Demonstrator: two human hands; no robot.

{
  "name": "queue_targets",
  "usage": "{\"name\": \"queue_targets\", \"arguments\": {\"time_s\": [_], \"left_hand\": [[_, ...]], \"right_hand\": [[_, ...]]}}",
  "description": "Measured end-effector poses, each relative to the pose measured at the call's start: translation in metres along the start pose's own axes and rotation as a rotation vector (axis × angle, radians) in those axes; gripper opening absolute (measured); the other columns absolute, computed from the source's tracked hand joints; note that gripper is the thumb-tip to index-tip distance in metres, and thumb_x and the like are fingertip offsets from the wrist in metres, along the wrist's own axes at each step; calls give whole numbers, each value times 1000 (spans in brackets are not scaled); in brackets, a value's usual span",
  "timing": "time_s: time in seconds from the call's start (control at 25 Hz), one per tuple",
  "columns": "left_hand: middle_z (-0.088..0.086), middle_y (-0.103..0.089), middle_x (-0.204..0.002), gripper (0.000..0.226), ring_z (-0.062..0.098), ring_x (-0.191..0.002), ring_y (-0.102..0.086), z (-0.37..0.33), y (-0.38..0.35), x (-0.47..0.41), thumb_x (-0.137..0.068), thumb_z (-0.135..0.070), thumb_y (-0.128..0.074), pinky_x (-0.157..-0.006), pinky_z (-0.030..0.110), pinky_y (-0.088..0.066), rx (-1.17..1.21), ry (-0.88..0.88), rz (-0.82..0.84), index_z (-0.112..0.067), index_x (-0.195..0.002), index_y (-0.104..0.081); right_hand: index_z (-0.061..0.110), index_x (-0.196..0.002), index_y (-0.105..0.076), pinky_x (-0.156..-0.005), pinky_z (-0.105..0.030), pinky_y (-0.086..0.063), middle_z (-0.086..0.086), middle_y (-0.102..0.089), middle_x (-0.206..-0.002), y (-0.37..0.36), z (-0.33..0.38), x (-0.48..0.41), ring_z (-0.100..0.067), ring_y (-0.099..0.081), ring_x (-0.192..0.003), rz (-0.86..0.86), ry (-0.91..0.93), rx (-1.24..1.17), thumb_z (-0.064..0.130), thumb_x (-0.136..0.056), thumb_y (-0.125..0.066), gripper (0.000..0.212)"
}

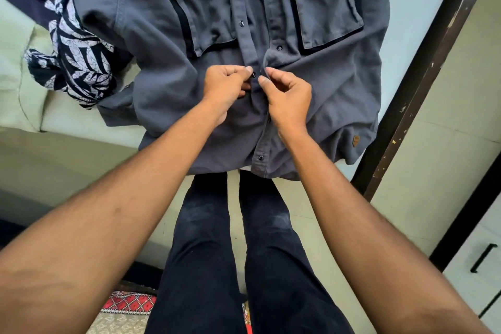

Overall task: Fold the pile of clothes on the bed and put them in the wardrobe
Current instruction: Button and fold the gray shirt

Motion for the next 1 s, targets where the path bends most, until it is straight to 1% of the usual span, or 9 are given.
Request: {"name": "queue_targets", "arguments": {"time_s": [0.08, 0.24, 0.32, 0.44, 0.56, 0.64, 0.76, 0.88, 1.0], "left_hand": [[8, -73, -85, 16, 14, -75, -68, 1, -1, 0, -96, -19, -66, -60, 17, -50, 3, 16, 14, -18, -81, -72], [-1, -71, -75, 17, 6, -66, -65, 2, -4, 0, -95, -19, -68, -61, 16, -51, 6, 2, 0, -21, -78, -73], [-3, -72, -75, 15, 5, -68, -65, 3, -3, -2, -94, -20, -70, -62, 17, -51, -1, -1, -4, -21, -79, -74], [-3, -74, -80, 13, 7, -77, -69, 4, -2, -2, -93, -20, -70, -67, 17, -54, -12, -12, 24, -22, -81, -75], [-1, -75, -82, 14, 12, -83, -70, 5, 0, -3, -93, -17, -71, -74, 21, -57, -2, -35, 33, -22, -81, -76], [1, -76, -82, 14, 13, -83, -70, 7, 0, -5, -92, -16, -71, -79, 25, -58, -2, -37, 19, -21, -80, -76], [1, -75, -80, 16, 13, -82, -69, 10, -2, -6, -92, -15, -72, -83, 28, -58, 28, -27, -21, -22, -78, -76], [-5, -74, -74, 19, 8, -77, -67, 13, -6, -5, -92, -14, -72, -78, 22, -57, 71, -19, -55, -22, -75, -76], [-8, -74, -75, 14, 1, -74, -68, 17, -11, -4, -92, -13, -72, -73, 17, -54, 129, 7, -102, -19, -80, -78]], "right_hand": [[6, -109, -78, -96, -36, -58, 1, -77, -101, -10, -7, -2, -11, -73, -98, 24, -27, 30, 11, -84, -80, 25], [7, -110, -78, -98, -40, -57, -1, -78, -103, -13, -20, -3, -13, -74, -101, 55, -93, -26, 11, -86, -78, 24], [5, -111, -77, -99, -37, -57, -3, -78, -103, -13, -24, -3, -14, -74, -102, 63, -144, -96, 8, -88, -77, 23], [0, -113, -75, -99, -34, -57, -7, -78, -104, -15, -27, -5, -17, -74, -103, 72, -207, -209, 2, -89, -75, 24], [1, -111, -75, -93, -26, -57, -5, -77, -99, -17, -28, -6, -14, -73, -99, 89, -232, -264, -2, -89, -74, 22], [2, -110, -75, -93, -27, -57, -6, -77, -101, -19, -29, -6, -16, -73, -101, 87, -225, -277, -2, -88, -74, 22], [2, -108, -76, -99, -32, -56, -9, -77, -104, -19, -29, -7, -18, -73, -104, 74, -194, -271, -2, -87, -76, 22], [0, -105, -78, -95, -26, -56, -5, -76, -101, -19, -28, -7, -9, -73, -96, 35, -117, -184, -1, -85, -78, 20], [1, -102, -79, -91, -24, -55, -5, -76, -100, -21, -29, -5, -10, -73, -95, 11, -73, -134, 0, -84, -78, 17]]}}
Point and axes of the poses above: each hand's wrist, its own x-axis away from the middle knuckle, its own y-axis out of the back of the hand, z = x × y, the point moved 4 cm from there along -x, towards the middle knuckle
